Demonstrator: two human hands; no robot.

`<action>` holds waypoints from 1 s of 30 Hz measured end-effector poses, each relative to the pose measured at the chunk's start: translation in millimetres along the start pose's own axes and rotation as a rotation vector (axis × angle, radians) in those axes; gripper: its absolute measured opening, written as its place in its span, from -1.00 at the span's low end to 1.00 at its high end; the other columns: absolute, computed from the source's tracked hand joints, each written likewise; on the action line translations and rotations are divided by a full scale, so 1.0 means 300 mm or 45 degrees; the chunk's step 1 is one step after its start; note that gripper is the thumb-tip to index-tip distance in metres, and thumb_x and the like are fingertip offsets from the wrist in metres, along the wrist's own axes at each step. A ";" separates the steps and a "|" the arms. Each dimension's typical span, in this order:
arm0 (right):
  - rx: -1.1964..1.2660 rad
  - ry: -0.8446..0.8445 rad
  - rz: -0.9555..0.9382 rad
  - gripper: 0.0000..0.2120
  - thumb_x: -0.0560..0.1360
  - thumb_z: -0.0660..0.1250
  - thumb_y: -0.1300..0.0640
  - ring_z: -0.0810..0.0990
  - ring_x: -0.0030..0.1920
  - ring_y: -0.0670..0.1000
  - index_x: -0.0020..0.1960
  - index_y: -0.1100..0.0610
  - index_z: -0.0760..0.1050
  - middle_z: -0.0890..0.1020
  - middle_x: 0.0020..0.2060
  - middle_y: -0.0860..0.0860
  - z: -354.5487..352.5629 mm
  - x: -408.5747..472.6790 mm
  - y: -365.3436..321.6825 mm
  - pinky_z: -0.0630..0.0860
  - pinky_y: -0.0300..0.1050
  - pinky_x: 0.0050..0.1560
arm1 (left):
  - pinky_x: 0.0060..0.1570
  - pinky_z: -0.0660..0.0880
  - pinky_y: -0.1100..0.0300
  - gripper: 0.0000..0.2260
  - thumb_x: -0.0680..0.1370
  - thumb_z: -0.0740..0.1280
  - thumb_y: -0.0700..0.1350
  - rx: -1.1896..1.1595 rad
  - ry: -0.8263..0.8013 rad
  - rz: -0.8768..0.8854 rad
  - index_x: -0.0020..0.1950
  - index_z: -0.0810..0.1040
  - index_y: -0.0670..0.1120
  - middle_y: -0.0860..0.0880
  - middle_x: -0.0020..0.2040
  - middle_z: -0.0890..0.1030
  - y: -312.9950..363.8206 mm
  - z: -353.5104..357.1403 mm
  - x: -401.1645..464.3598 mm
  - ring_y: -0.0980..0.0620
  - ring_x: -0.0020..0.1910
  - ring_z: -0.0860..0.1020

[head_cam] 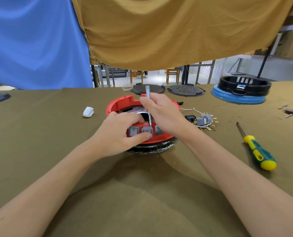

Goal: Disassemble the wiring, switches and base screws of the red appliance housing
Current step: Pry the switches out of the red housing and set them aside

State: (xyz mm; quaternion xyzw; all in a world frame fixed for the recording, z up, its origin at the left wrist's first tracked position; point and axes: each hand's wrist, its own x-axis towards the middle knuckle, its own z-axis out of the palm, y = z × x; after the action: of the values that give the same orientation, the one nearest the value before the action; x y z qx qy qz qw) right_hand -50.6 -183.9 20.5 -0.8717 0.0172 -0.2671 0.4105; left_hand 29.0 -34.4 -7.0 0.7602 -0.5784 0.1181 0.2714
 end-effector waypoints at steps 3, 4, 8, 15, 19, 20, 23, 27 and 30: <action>0.159 0.160 -0.047 -0.68 0.70 0.13 0.10 0.29 -0.38 -0.04 -0.18 0.22 0.37 0.32 -0.39 0.04 -0.005 -0.031 0.014 0.27 -0.06 -0.32 | -0.05 0.39 0.08 -0.68 0.47 0.17 0.35 0.016 -0.006 -0.001 -0.07 0.46 0.14 0.22 -0.19 0.53 -0.001 -0.001 0.003 0.22 -0.16 0.50; 0.185 0.193 -0.061 -0.67 0.70 0.13 0.10 0.31 -0.35 0.02 -0.17 0.27 0.38 0.33 -0.36 0.10 -0.006 -0.039 0.017 0.28 -0.02 -0.31 | -0.06 0.38 0.09 -0.68 0.47 0.17 0.35 0.021 -0.010 0.000 -0.07 0.47 0.13 0.22 -0.20 0.53 -0.001 -0.001 0.004 0.22 -0.17 0.50; 0.120 0.192 -0.134 -0.65 0.70 0.13 0.10 0.37 -0.30 0.05 -0.08 0.36 0.43 0.42 -0.31 0.23 0.001 -0.052 0.018 0.36 0.00 -0.26 | -0.03 0.34 0.11 -0.64 0.46 0.14 0.36 0.037 -0.020 -0.010 -0.05 0.49 0.11 0.21 -0.16 0.54 -0.001 -0.001 0.001 0.23 -0.14 0.50; 0.138 0.227 -0.161 -0.68 0.70 0.16 0.09 0.29 -0.38 -0.14 -0.23 0.11 0.36 0.35 -0.40 -0.10 0.024 -0.074 0.022 0.27 -0.20 -0.32 | -0.02 0.39 0.09 -0.69 0.48 0.17 0.34 0.024 -0.018 -0.007 -0.06 0.46 0.14 0.22 -0.17 0.54 0.006 -0.002 -0.001 0.21 -0.13 0.51; 0.064 0.179 -0.051 -0.65 0.70 0.14 0.05 0.27 -0.40 -0.15 -0.26 0.09 0.32 0.32 -0.41 -0.11 0.029 -0.050 0.008 0.24 -0.20 -0.32 | -0.08 0.34 0.11 -0.80 0.50 0.24 0.25 0.005 -0.007 0.000 -0.08 0.42 0.15 0.26 -0.20 0.50 0.012 -0.001 -0.002 0.22 -0.17 0.49; 0.040 0.153 -0.023 -0.64 0.70 0.14 0.04 0.26 -0.41 -0.15 -0.26 0.09 0.32 0.31 -0.42 -0.10 0.024 -0.042 0.006 0.24 -0.19 -0.32 | -0.09 0.32 0.12 -0.82 0.49 0.25 0.25 0.005 -0.009 0.000 -0.08 0.41 0.17 0.27 -0.20 0.49 0.013 -0.002 -0.002 0.23 -0.18 0.48; -0.013 0.102 0.036 -0.64 0.69 0.13 0.01 0.25 -0.42 -0.13 -0.26 0.10 0.32 0.30 -0.42 -0.10 0.017 -0.028 0.003 0.25 -0.13 -0.29 | -0.10 0.33 0.14 -0.84 0.49 0.27 0.24 -0.013 -0.014 -0.005 -0.09 0.39 0.20 0.29 -0.20 0.49 0.012 -0.004 -0.003 0.24 -0.18 0.49; 0.042 0.240 -0.012 -0.64 0.70 0.13 0.04 0.28 -0.39 -0.13 -0.26 0.11 0.34 0.33 -0.42 -0.09 0.029 -0.046 0.004 0.26 -0.16 -0.29 | -0.08 0.35 0.13 -0.80 0.49 0.26 0.25 -0.010 -0.016 -0.007 -0.07 0.44 0.15 0.25 -0.19 0.51 0.008 -0.003 -0.001 0.21 -0.17 0.50; 0.122 0.307 -0.078 -0.67 0.70 0.15 0.07 0.32 -0.37 -0.14 -0.22 0.14 0.39 0.37 -0.40 -0.07 0.027 -0.068 0.007 0.27 -0.22 -0.32 | -0.06 0.36 0.12 -0.77 0.50 0.24 0.27 0.004 -0.023 -0.006 -0.07 0.46 0.14 0.21 -0.19 0.54 0.007 -0.003 0.000 0.19 -0.15 0.52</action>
State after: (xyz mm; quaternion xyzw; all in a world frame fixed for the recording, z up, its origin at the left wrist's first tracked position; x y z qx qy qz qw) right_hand -64.0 -174.4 5.7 -0.8129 0.0271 -0.3828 0.4382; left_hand 27.3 -34.2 -5.7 0.7630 -0.5789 0.1115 0.2652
